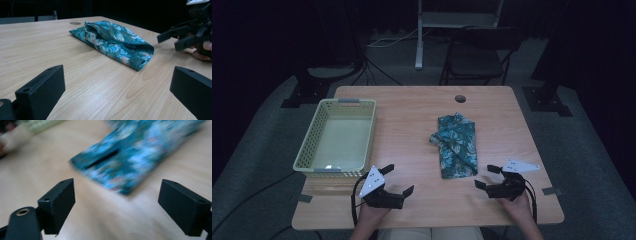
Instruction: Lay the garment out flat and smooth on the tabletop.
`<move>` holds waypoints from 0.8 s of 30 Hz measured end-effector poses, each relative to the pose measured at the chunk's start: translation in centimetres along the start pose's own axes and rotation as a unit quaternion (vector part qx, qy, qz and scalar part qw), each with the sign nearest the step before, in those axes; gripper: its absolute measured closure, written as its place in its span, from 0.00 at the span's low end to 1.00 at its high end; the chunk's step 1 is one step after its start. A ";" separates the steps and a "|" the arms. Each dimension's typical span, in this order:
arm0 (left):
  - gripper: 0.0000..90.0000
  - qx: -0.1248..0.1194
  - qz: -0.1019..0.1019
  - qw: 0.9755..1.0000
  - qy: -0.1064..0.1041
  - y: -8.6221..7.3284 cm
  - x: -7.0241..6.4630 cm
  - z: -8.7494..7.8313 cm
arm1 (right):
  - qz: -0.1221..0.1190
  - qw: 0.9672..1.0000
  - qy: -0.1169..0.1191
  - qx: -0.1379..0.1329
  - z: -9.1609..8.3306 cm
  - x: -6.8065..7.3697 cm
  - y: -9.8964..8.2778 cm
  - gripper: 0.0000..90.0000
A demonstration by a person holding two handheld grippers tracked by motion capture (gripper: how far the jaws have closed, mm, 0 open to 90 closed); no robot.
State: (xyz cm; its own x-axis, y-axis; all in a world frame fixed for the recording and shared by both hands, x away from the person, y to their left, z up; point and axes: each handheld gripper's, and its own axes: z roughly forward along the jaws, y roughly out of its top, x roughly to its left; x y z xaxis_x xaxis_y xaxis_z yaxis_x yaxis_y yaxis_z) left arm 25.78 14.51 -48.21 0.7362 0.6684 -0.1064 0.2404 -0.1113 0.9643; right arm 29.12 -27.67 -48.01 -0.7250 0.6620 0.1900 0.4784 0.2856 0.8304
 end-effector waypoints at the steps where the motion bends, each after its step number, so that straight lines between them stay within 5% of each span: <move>1: 0.00 0.000 0.000 1.000 0.000 0.0 0.0 0.0 | 0.000 1.000 0.000 0.000 0.0 0.0 0.0 0.15; 2: 0.00 -0.001 -0.003 1.000 0.000 0.0 0.1 0.0 | -0.022 1.000 0.001 0.021 0.4 0.5 0.1 0.15; 5: 0.00 0.000 -0.007 1.000 0.006 0.0 0.1 0.0 | -0.043 0.999 0.001 0.026 0.4 0.9 0.2 0.14; 13: 0.00 0.005 -0.009 1.000 0.004 0.0 0.1 0.1 | -0.016 1.000 0.002 0.021 0.0 0.5 0.3 0.12; 19: 0.00 0.006 -0.010 1.000 0.003 0.0 0.1 0.1 | -0.024 0.999 0.004 0.037 0.1 0.7 0.4 0.12; 24: 0.00 0.008 -0.005 1.000 -0.019 0.1 0.0 0.2 | -0.025 0.999 -0.003 0.047 -0.2 0.9 0.2 0.12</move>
State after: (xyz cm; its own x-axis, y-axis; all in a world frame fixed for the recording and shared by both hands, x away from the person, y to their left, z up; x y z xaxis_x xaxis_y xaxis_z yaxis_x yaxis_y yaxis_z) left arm 25.88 14.35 -48.19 0.7573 0.6411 -0.1245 0.2568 -0.1171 0.9593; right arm 28.50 -27.12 -47.57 -0.7462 0.6494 0.1462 0.4863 0.3817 0.7860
